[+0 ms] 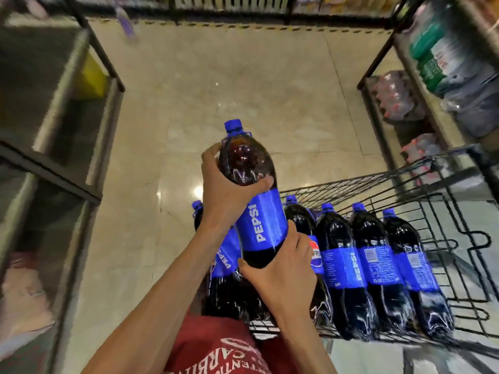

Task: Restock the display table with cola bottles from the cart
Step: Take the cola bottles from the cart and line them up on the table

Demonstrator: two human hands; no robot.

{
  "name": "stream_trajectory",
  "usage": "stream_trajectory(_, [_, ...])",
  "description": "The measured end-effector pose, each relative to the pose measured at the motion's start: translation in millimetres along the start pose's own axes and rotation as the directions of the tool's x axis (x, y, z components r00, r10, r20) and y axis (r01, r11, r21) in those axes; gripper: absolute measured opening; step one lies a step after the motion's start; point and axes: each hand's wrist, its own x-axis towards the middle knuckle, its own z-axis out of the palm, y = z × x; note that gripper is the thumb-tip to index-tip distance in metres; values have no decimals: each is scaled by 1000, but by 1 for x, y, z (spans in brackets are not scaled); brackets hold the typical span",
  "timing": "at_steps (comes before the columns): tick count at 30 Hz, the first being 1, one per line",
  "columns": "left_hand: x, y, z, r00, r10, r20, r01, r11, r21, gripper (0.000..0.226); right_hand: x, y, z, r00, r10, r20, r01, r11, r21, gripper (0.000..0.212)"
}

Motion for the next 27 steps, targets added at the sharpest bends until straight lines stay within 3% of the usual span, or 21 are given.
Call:
stream_trajectory(5, [-33, 27, -31, 969, 195, -154, -188, 980, 61, 104, -9, -4, 5, 987, -159, -30, 161, 983, 90, 119])
stream_trajectory(11, [-70, 52, -88, 875, 337, -348, -312, 941, 128, 105, -25, -37, 16, 931, -364, -24, 362, 914, 184, 116])
stream_trajectory(18, [-120, 62, -175, 734, 468, -493, -368, 883, 291, 105, -79, -95, 51, 842, -538, -30, 515, 787, 340, 115])
stream_trajectory(27, [-216, 45, -315, 605, 448, -658, -288, 894, 344, 107, -200, -156, 106, 677, -736, 34, 667, 631, 396, 112])
